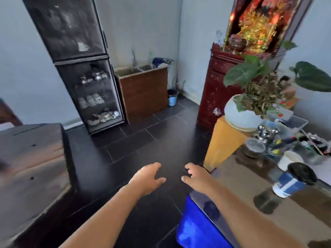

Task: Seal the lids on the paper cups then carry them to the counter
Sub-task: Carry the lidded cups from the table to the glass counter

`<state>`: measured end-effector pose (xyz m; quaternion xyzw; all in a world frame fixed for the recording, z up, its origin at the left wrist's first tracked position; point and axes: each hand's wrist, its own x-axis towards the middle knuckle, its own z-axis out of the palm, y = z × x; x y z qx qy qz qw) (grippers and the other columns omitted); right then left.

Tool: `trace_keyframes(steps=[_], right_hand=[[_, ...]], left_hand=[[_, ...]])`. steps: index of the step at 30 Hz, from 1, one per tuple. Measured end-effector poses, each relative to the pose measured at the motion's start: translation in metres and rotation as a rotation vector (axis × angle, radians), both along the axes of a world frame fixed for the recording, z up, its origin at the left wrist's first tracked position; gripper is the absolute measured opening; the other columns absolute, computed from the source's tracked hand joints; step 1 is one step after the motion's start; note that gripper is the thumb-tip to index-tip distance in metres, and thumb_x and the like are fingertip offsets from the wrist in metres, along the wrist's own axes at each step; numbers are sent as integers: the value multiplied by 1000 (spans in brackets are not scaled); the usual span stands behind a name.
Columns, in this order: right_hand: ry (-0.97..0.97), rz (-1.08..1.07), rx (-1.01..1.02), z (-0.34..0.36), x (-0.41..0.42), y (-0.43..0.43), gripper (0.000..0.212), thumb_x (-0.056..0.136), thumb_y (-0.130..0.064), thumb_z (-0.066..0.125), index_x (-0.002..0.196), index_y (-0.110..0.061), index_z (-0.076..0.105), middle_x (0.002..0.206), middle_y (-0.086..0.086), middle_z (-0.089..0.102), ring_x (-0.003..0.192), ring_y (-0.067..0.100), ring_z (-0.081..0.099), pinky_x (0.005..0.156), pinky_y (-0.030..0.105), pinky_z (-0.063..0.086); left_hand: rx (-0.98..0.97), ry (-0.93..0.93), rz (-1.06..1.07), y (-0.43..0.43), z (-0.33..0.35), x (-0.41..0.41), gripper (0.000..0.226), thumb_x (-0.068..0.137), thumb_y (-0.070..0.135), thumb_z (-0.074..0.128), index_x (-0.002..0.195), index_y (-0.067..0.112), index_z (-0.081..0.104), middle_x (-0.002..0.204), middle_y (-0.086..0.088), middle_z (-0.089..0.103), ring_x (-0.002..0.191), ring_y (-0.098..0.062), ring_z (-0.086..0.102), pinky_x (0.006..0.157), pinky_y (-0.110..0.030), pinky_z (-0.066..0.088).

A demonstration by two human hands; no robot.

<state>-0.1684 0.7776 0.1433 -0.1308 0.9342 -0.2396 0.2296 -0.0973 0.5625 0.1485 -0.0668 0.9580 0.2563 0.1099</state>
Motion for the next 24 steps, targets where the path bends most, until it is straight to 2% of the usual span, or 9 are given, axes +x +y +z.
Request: trace_keyframes(steps=[3, 10, 14, 17, 21, 24], right_hand=[[-12, 142, -4, -1, -18, -100, 61, 92, -42, 64, 146, -19, 47, 141, 8, 60, 125, 24, 60, 101, 31, 46], [-28, 467, -33, 1, -31, -317, 56, 94, -42, 60, 145, -26, 45, 142, 1, 57, 124, 18, 60, 96, 32, 49], [-54, 618, -48, 1, -33, -412, 56, 94, -43, 59, 145, -29, 44, 143, -1, 56, 118, 15, 61, 87, 27, 44], [-72, 727, -47, -3, -41, -473, 54, 94, -42, 60, 145, -29, 45, 142, -2, 56, 112, 13, 62, 85, 26, 43], [-101, 862, -51, -14, -61, -555, 53, 94, -43, 60, 144, -29, 47, 139, -3, 57, 99, 10, 61, 81, 24, 42], [-96, 956, -65, -24, -84, -622, 53, 93, -43, 62, 142, -28, 49, 131, -5, 59, 96, 9, 62, 81, 23, 42]], left_hand=[[28, -9, 159, -88, -7, 12, 68, 95, 47, 65, 152, 19, 41, 148, -3, 56, 135, -21, 53, 112, -32, 41], [6, -13, 497, -266, -6, 61, 67, 95, 49, 63, 152, 20, 42, 146, -3, 57, 134, -22, 54, 110, -31, 43], [1, -36, 676, -337, -7, 90, 59, 94, 48, 62, 145, 21, 46, 142, -2, 58, 128, -24, 57, 103, -35, 47], [27, -22, 807, -377, -12, 100, 61, 93, 45, 64, 146, 20, 47, 141, -3, 60, 127, -24, 59, 104, -35, 48], [12, -29, 923, -431, -21, 96, 66, 94, 48, 65, 149, 19, 44, 143, -4, 59, 132, -20, 56, 106, -33, 46], [-4, -30, 1011, -476, -26, 81, 64, 94, 49, 64, 146, 18, 46, 138, -4, 61, 127, -22, 58, 103, -33, 46]])
